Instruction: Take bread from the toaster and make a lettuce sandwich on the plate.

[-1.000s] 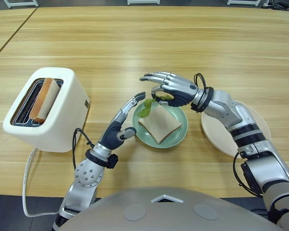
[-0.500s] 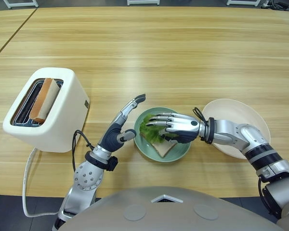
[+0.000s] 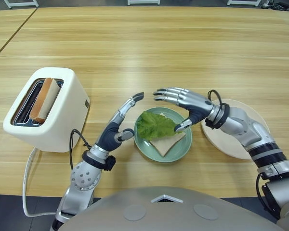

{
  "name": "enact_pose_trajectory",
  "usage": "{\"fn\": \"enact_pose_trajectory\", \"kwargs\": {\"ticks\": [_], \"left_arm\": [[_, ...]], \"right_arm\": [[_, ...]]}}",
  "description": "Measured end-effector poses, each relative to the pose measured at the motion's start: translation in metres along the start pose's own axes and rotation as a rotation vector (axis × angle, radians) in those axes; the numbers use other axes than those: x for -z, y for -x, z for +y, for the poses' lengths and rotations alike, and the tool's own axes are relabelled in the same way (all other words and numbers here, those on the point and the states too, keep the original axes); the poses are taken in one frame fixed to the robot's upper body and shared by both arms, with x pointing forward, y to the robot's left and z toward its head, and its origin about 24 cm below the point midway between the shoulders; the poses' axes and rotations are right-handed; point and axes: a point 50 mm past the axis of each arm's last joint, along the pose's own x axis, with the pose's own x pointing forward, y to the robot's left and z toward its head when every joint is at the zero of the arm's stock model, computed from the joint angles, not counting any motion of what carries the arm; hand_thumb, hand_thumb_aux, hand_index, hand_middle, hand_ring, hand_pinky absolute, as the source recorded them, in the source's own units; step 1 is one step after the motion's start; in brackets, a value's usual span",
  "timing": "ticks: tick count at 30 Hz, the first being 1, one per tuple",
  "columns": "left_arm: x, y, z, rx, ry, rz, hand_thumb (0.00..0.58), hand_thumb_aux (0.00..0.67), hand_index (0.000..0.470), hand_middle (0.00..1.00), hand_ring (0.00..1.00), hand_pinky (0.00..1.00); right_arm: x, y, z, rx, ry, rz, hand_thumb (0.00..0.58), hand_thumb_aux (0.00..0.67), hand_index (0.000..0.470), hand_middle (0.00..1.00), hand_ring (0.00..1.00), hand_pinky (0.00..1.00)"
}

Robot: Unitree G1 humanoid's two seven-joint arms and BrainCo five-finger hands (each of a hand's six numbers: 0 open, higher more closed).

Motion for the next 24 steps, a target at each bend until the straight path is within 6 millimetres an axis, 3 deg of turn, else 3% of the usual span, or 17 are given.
{"fn": "enact_pose_trajectory", "kwargs": {"ticks": [4, 7, 11, 13, 15, 20, 24], "left_arm": [[-0.032, 0.002, 0.037, -0.079, -0.126, -0.087, 0.000, 0.000, 0.000, 0.00, 0.00, 0.00], [-0.056, 0.010, 0.079, -0.180, -0.383, -0.102, 0.000, 0.000, 0.000, 0.00, 0.00, 0.00], [-0.071, 0.026, 0.116, -0.243, -0.766, 0.028, 0.000, 0.000, 0.000, 0.00, 0.00, 0.00], [-0.066, 0.038, 0.131, -0.258, -0.926, 0.170, 0.000, 0.000, 0.000, 0.00, 0.00, 0.00], [-0.052, 0.051, 0.142, -0.249, -1.029, 0.336, 0.071, 0.042, 0.029, 0.00, 0.00, 0.00], [-0.017, 0.079, 0.151, -0.181, -1.089, 0.624, 0.136, 0.084, 0.059, 0.00, 0.00, 0.00], [-0.005, 0.088, 0.159, -0.186, -1.099, 0.709, 0.108, 0.066, 0.046, 0.00, 0.00, 0.00]], "right_arm": [[0.002, 0.012, -0.010, 0.048, -0.042, 0.051, 0.000, 0.000, 0.000, 0.00, 0.00, 0.00], [-0.004, 0.024, -0.016, 0.131, -0.101, 0.077, 0.000, 0.000, 0.000, 0.00, 0.00, 0.00], [-0.022, 0.038, -0.023, 0.251, -0.225, 0.067, 0.000, 0.000, 0.000, 0.00, 0.00, 0.00], [-0.033, 0.039, -0.022, 0.283, -0.284, 0.039, 0.000, 0.000, 0.000, 0.00, 0.00, 0.00], [-0.038, 0.040, -0.022, 0.290, -0.308, 0.032, 0.000, 0.000, 0.000, 0.00, 0.00, 0.00], [-0.038, 0.038, -0.019, 0.289, -0.330, 0.038, 0.000, 0.000, 0.000, 0.00, 0.00, 0.00], [-0.039, 0.040, -0.015, 0.290, -0.345, 0.048, 0.000, 0.000, 0.000, 0.00, 0.00, 0.00]]}}
